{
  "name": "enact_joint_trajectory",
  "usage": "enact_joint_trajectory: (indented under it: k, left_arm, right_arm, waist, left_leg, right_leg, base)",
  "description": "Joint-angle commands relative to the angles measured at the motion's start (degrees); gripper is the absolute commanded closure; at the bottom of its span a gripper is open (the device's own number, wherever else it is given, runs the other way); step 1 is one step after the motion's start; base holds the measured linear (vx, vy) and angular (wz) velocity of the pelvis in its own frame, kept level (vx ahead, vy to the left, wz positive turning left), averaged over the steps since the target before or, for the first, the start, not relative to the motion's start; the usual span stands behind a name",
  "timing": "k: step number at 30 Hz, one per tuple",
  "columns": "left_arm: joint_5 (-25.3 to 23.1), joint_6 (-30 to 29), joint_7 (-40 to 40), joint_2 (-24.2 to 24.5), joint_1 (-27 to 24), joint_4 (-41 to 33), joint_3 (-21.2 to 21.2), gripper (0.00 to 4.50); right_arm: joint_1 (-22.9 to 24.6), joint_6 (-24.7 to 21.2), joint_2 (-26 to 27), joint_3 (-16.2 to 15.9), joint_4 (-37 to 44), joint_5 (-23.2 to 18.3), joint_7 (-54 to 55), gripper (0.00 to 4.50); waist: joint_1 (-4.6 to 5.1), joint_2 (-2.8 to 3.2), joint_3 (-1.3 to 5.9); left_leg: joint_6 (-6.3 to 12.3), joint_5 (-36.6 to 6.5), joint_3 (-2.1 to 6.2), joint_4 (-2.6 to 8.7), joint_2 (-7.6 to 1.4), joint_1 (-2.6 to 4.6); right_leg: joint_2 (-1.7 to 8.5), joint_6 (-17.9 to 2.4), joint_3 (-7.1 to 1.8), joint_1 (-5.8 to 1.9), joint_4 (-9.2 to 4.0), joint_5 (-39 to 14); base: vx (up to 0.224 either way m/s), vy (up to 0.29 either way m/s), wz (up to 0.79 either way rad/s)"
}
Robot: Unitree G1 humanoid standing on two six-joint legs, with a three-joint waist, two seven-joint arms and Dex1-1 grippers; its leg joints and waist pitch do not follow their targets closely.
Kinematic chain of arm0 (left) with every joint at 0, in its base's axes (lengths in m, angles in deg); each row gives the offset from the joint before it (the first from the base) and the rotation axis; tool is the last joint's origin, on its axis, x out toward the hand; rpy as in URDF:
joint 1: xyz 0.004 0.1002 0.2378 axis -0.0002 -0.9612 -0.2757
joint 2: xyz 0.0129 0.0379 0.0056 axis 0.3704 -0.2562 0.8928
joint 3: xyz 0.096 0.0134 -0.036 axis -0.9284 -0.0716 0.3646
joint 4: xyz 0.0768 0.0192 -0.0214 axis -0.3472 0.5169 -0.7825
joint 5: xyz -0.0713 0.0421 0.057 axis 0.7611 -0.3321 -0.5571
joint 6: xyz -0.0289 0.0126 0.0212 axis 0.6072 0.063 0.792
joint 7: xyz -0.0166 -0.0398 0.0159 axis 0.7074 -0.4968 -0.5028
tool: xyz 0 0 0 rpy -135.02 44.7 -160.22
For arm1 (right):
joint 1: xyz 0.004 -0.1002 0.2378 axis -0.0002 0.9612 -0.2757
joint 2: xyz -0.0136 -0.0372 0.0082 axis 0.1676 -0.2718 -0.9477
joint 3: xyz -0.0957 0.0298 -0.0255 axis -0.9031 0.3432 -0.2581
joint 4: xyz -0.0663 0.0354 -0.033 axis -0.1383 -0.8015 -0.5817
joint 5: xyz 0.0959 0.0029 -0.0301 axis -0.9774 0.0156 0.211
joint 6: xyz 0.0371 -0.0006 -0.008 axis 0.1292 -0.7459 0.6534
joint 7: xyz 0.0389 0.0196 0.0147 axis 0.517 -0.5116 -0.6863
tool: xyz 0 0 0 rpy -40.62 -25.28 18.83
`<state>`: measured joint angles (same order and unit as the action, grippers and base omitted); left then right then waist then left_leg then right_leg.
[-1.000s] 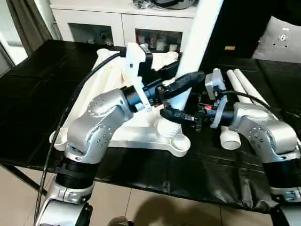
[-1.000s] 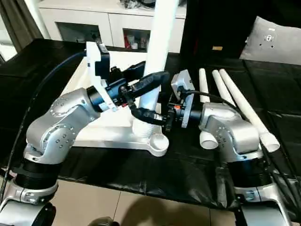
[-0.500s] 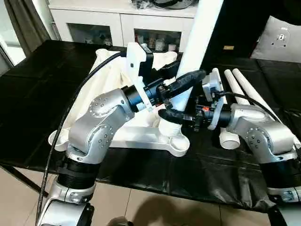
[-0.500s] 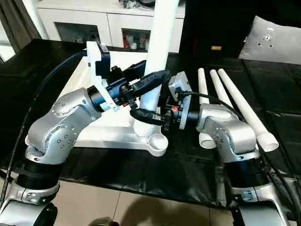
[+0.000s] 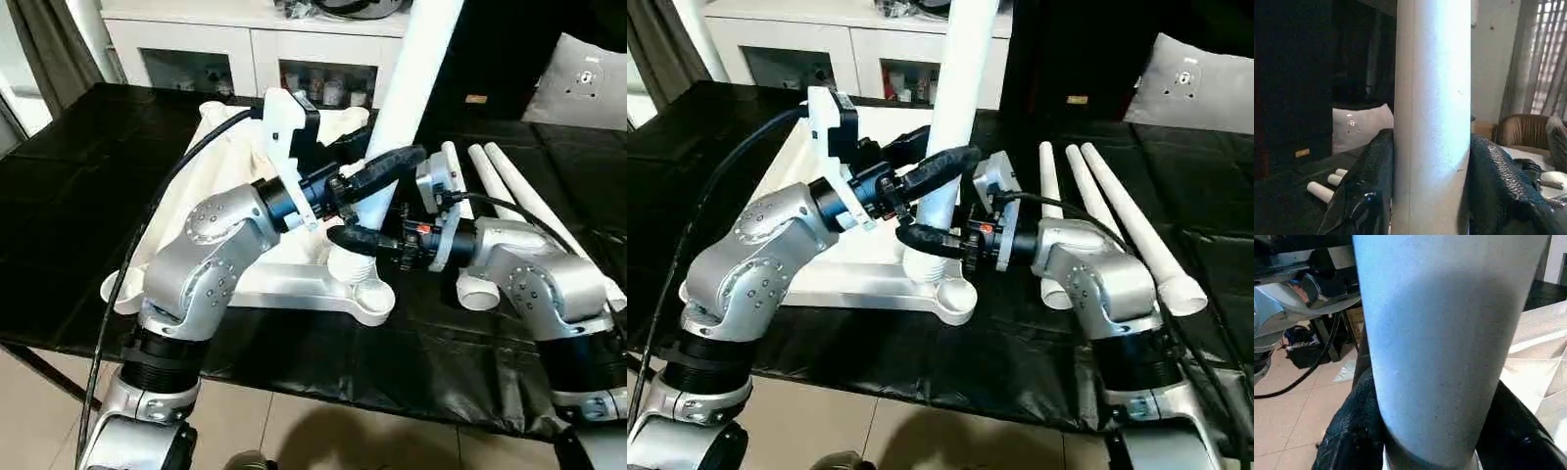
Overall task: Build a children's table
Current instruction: Pick table leg
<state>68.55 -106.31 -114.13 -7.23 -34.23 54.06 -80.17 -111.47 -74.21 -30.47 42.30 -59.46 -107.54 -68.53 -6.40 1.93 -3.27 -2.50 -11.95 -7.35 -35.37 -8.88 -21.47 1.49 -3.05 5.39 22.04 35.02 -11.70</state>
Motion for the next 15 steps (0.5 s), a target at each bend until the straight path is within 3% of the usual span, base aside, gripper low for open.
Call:
enact_joint_trajectory:
  k: [1,5,10,11,15]
  left_arm:
    - [4.0,-2.1,-0.7,-1.8,-0.3,-4.0,-1.1,2.12]
    - [7.2,-3.8,-0.8,-3.4,-1.0,-6.5,-1.5,1.85]
    - [7.5,-4.6,-0.9,-4.8,-1.5,-7.6,-3.4,1.36]
    - [7.3,-4.9,-0.4,-5.7,-1.6,-7.8,-3.5,1.20]
    - [8.0,-4.8,0.8,-6.4,-1.6,-7.9,-1.9,0.98]
  right_arm:
    - [-0.1,-0.7,0.6,-0.2,-1.1,1.5,3.2,2.59]
    - [0.3,0.3,1.2,-0.9,-1.4,2.6,4.0,2.59]
    - [1.0,2.3,2.8,-1.6,-1.7,4.4,6.1,2.59]
    - [1.4,4.5,4.1,-1.5,-1.8,5.6,8.0,2.59]
    - [1.3,3.8,4.8,-1.1,-2.0,7.0,12.2,2.59]
  waist:
    - [0.06,-1.04,3.95]
    - [0.06,-1.05,3.96]
    - [0.03,-0.87,3.86]
    - [-0.02,-0.59,3.94]
    - [0.18,-0.77,4.01]
  left_leg:
    - [5.91,1.9,0.67,3.20,-4.20,-0.08]
    - [5.76,1.8,0.68,3.18,-4.32,-0.12]
    - [5.27,0.8,0.60,3.25,-4.08,-0.13]
    - [5.14,1.0,0.65,3.24,-4.16,-0.11]
    - [4.92,1.6,0.79,3.30,-4.25,-0.11]
  right_leg:
    - [7.10,-6.7,-3.96,-3.75,-4.06,-8.0]
    - [7.15,-7.5,-3.97,-3.70,-3.98,-7.7]
    - [7.02,-6.0,-3.96,-3.71,-4.49,-10.3]
    - [7.05,-5.9,-3.97,-3.63,-4.41,-10.0]
    - [6.96,-6.4,-3.98,-3.71,-4.14,-7.7]
  base:
    - [0.000,0.000,0.00]
    - [0.000,0.000,0.00]
    - [0.000,0.000,0.00]
    - [0.000,0.000,0.00]
    - [0.000,0.000,0.00]
